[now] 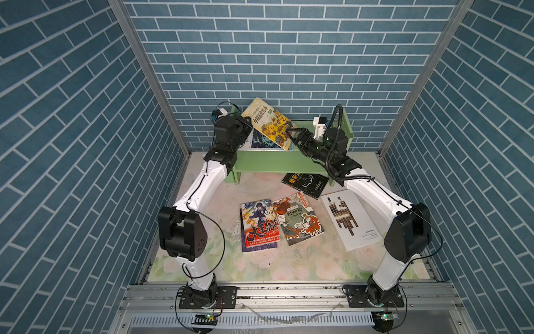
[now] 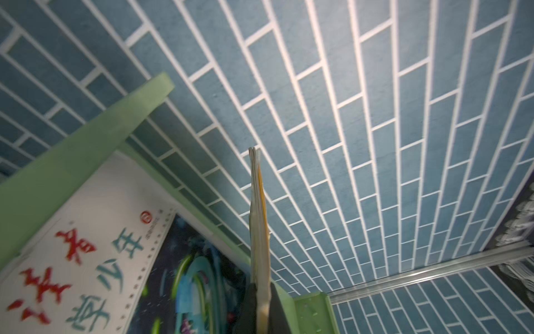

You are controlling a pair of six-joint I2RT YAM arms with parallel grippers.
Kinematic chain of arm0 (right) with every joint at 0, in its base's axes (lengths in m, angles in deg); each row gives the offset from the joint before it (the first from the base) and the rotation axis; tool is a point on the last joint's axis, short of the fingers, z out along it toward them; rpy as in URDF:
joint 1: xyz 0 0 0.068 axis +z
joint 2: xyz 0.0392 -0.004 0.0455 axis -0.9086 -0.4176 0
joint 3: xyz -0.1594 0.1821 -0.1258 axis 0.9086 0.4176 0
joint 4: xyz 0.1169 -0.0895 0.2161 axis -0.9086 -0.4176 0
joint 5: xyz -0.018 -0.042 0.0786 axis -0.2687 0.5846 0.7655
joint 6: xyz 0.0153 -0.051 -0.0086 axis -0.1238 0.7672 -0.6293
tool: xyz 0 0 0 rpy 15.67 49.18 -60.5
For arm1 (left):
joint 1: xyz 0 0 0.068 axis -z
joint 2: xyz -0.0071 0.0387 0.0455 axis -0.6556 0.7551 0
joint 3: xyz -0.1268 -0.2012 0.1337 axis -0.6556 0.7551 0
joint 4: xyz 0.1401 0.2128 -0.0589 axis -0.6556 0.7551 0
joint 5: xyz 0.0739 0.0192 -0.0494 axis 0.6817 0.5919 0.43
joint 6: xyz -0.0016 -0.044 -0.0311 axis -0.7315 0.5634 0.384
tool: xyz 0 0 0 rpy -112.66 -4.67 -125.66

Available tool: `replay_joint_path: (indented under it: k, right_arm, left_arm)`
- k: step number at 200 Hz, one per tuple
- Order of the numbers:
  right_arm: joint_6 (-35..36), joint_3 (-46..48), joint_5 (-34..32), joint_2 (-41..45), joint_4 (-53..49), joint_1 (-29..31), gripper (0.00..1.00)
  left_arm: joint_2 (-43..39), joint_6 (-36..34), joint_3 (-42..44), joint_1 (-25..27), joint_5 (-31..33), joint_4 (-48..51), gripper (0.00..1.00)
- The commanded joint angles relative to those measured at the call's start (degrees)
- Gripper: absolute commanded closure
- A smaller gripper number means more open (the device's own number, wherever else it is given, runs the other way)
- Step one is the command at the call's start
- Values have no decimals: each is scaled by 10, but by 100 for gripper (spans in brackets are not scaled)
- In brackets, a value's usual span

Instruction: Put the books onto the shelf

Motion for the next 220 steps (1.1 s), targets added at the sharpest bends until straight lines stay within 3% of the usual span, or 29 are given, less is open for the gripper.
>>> replay_joint_path:
  k: [1, 56, 105, 170, 220]
  right_arm:
    - [-23, -14, 10, -7, 6, -3, 18]
    - [-13, -18, -21, -1, -85, -6, 21]
    - [20, -8, -49, 19, -136, -8, 21]
    - [64, -68, -34, -2, -177, -24, 21]
    - [67, -122, -4, -42, -189, -46, 21]
  left_arm:
    - [-37, -17, 11, 15, 57, 31, 100]
    - [-92, -19, 74, 42, 164, 63, 100]
    - [-92, 25, 82, 61, 229, 60, 100]
    - [-51, 33, 37, 85, 262, 55, 100]
    - [-57, 29, 47, 108, 308, 61, 100]
